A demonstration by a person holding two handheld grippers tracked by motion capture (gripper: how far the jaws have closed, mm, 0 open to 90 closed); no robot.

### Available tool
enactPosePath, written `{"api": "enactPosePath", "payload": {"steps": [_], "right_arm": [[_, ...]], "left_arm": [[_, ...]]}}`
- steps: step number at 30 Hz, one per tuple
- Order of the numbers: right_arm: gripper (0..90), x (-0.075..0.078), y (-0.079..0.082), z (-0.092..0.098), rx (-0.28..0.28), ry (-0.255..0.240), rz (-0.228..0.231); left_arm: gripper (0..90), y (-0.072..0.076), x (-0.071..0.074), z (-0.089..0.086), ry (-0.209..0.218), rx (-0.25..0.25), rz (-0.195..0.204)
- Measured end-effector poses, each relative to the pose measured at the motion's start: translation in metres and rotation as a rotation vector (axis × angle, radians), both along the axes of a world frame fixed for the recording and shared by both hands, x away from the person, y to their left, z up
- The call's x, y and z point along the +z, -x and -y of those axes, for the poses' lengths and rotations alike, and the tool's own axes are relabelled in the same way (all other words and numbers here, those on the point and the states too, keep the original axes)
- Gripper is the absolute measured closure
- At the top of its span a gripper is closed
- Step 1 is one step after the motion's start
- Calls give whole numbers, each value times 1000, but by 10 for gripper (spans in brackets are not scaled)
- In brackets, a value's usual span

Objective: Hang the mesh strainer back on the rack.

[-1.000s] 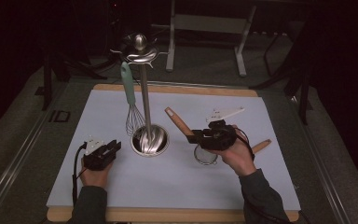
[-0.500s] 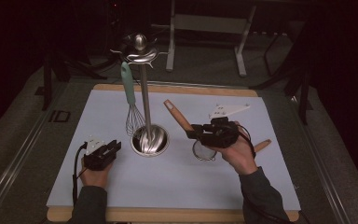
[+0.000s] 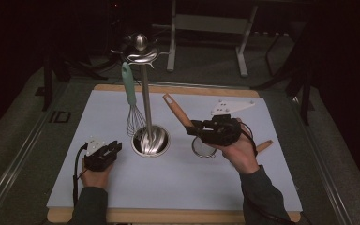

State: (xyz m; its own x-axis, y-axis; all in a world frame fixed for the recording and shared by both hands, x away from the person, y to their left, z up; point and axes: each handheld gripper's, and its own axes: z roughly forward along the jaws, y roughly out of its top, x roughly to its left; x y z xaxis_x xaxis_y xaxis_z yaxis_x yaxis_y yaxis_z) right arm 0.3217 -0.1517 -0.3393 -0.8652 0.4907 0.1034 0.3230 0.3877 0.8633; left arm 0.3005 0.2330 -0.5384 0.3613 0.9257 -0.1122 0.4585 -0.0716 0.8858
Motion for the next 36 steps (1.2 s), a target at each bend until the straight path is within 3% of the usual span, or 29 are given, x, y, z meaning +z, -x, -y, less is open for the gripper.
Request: {"api": "enactPosePath", "payload": {"steps": [16,36], "right_arm": [[714,26,6,-9,15,-46,60],[714,60,9,-6,10,-99,120]], "left_arm": [[738,0,0,0,-2,-2,0],[738,0,0,0,-6,-2,1]]}}
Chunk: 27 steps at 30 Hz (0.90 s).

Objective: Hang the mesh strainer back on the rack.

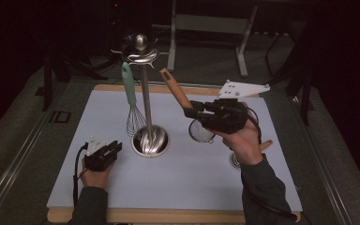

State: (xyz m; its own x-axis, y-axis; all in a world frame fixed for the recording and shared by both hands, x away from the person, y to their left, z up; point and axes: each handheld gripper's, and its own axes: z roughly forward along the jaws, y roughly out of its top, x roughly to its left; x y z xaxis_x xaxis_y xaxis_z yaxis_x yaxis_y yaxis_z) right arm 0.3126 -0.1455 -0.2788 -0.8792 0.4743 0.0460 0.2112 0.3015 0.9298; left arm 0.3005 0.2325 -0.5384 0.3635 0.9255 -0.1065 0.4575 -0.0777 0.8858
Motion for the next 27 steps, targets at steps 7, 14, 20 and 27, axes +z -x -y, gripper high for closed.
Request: {"api": "enactPosePath", "payload": {"steps": [7,14,20,27], "right_arm": [[713,7,-1,-4,13,-20,11],[714,11,0,-13,35,-21,23],[714,7,-9,-21,30,-8,10],[714,-3,-22,-33,48,11,-4]], "left_arm": [[738,0,0,0,1,1,-1],[738,0,0,0,1,1,0],[738,0,0,0,4,0,-1],[738,0,0,0,5,0,-1]]}}
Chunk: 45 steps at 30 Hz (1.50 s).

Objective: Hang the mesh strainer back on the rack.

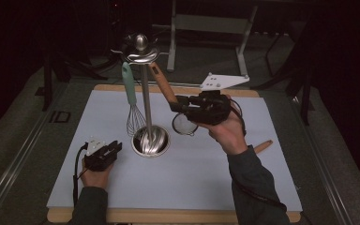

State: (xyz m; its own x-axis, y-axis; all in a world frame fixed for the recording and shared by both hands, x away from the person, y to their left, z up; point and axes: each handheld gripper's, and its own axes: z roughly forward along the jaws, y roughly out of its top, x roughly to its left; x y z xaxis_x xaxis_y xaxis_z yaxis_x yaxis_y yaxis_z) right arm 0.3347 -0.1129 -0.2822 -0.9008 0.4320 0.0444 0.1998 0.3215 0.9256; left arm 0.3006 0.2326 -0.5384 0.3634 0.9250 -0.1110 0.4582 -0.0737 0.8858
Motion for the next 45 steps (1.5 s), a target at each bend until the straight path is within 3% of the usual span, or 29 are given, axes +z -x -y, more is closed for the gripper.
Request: {"api": "enactPosePath", "payload": {"steps": [11,27,45], "right_arm": [[711,-11,-19,-21,30,33,-5],[678,-17,-38,-27,55,-10,-72],[655,-16,-34,-23,2,50,-42]], "left_arm": [[737,0,0,0,-1,-2,0],[737,0,0,0,-1,-3,0],[737,0,0,1,-5,-3,0]]}}
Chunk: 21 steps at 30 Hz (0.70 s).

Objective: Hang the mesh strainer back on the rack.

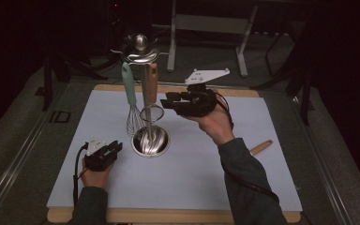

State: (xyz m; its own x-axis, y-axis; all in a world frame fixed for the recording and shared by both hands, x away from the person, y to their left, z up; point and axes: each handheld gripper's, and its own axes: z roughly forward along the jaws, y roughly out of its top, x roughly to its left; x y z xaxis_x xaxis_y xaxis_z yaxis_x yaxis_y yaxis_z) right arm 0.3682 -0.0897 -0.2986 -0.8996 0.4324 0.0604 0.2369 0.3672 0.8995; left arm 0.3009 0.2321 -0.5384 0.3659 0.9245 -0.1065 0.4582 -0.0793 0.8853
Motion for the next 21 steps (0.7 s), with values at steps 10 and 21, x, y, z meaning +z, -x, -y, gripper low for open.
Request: {"api": "enactPosePath", "payload": {"steps": [10,21], "right_arm": [[667,-4,0,7,-31,77,27],[666,-10,-1,9,-39,111,26]], "left_arm": [[737,0,0,0,-1,-2,-2],[737,0,0,1,-2,-2,-1]]}}
